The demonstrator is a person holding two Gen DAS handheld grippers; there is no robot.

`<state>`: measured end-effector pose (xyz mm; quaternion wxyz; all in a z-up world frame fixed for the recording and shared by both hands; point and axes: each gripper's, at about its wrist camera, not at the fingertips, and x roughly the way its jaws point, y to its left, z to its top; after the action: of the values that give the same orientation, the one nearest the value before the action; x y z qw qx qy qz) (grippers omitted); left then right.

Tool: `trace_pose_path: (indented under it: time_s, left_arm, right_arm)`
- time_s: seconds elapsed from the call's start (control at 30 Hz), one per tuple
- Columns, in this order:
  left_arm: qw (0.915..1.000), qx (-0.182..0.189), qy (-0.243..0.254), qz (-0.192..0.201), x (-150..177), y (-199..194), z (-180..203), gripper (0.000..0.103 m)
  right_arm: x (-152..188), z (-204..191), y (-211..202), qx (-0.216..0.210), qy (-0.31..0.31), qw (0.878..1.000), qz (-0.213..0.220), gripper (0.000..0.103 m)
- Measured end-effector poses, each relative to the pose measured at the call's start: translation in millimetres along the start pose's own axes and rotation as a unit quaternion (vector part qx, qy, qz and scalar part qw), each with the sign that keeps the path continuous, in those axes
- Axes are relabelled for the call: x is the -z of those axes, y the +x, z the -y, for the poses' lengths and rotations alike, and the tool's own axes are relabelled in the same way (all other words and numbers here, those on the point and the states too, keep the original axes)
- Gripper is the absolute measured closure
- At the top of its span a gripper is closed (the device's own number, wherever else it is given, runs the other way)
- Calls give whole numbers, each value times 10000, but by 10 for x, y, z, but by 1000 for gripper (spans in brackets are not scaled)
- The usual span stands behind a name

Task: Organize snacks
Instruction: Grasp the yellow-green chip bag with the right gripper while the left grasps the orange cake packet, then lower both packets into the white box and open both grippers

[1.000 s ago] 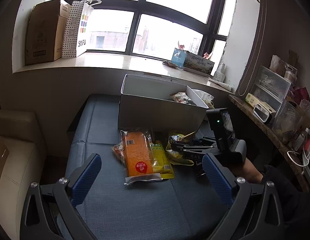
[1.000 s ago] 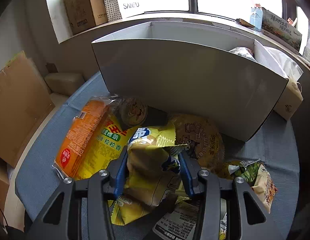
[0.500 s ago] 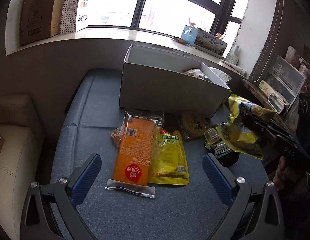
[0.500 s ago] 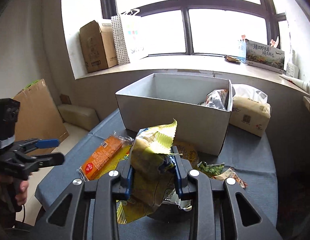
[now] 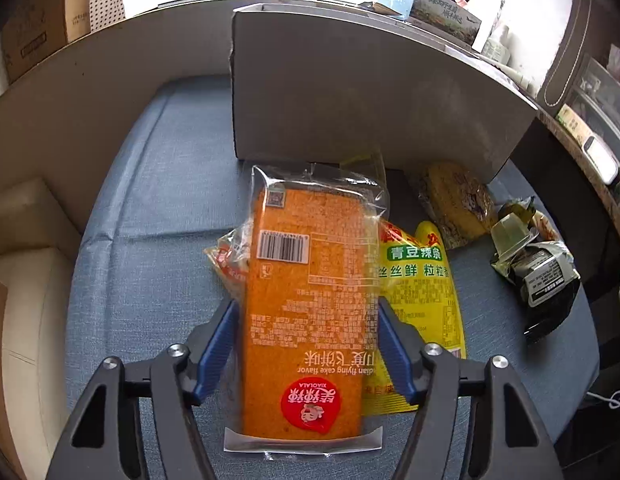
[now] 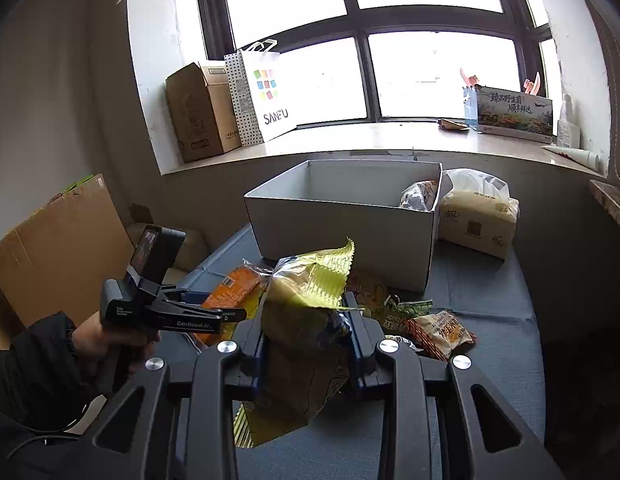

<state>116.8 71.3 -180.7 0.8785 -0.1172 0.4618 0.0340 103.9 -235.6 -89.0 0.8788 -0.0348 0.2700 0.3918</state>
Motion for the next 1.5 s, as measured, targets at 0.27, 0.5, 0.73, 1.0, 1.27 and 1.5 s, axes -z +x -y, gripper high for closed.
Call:
trace_pose_path:
  time_s: [0.27, 0.5, 0.73, 1.0, 1.27, 1.5]
  left_arm:
    - [9972, 289, -130, 678, 128, -561, -76, 45]
    - [9859, 752, -162, 1488, -227, -1144, 31, 45]
    - [9770, 894, 124, 1930, -1090, -1257, 307, 45]
    - [9817, 761, 53, 1747, -2135, -849, 463, 44]
    - [9898, 507, -92, 1327, -2431, -361, 497, 4]
    - [9881, 249, 97, 1514, -2187, -537, 438, 0]
  right_arm:
    - [15, -19, 30, -43, 43, 10000, -1, 69]
    - [-215, 119, 135, -28, 427, 9989, 202, 69]
    - [-910, 409, 383, -23, 772, 9950, 627, 69]
    - [-1574, 764, 1103, 396, 929, 9943, 346, 68]
    - [-1760, 1044, 1572, 891, 1046, 9904, -127, 16]
    - [-1641, 1159, 1319, 1146, 1399, 9833, 179, 0]
